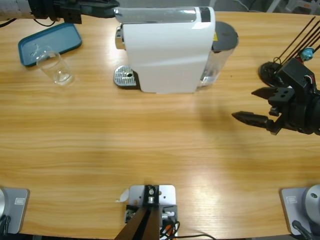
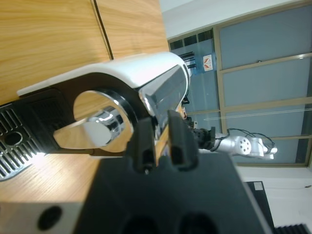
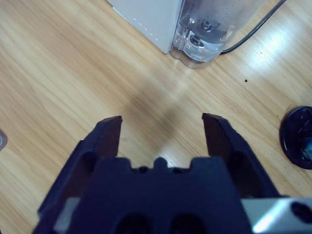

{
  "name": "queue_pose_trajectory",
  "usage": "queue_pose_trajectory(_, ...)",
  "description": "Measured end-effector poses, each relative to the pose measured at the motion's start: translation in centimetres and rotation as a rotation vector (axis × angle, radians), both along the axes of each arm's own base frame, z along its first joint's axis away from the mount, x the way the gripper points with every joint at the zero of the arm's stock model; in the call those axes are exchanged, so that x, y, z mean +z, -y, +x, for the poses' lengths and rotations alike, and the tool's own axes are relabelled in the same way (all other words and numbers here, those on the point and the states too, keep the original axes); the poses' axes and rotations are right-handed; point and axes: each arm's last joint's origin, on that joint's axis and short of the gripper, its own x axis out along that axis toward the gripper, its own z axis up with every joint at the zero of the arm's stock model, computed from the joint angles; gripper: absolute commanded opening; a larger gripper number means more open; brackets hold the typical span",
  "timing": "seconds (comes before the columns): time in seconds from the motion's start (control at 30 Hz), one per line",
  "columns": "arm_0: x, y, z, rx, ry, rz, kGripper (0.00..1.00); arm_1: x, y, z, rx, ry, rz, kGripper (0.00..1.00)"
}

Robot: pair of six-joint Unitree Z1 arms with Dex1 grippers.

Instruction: Pour coffee

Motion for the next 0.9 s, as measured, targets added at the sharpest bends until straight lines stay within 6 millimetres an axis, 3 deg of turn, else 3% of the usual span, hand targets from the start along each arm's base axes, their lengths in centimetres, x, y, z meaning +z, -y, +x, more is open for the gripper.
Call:
queue_pose_trajectory(0.8, 0.2, 0.4, 0.0, 0.008, 0.010, -0.007, 0.000, 0.0, 0.0, 0.0, 0.000, 0.000, 0.000, 0.384)
queue_pose_trajectory(0.87, 0.5, 0.4, -0.1, 0.014, 0.011, -0.010, 0.000, 0.0, 0.0, 0.0, 0.000, 0.000, 0.000, 0.384)
queue_pose_trajectory(0.9, 1.6, 0.7, -0.2, 0.008, 0.048, -0.028, 0.000, 0.0, 0.0, 0.0, 0.000, 0.000, 0.000, 0.384)
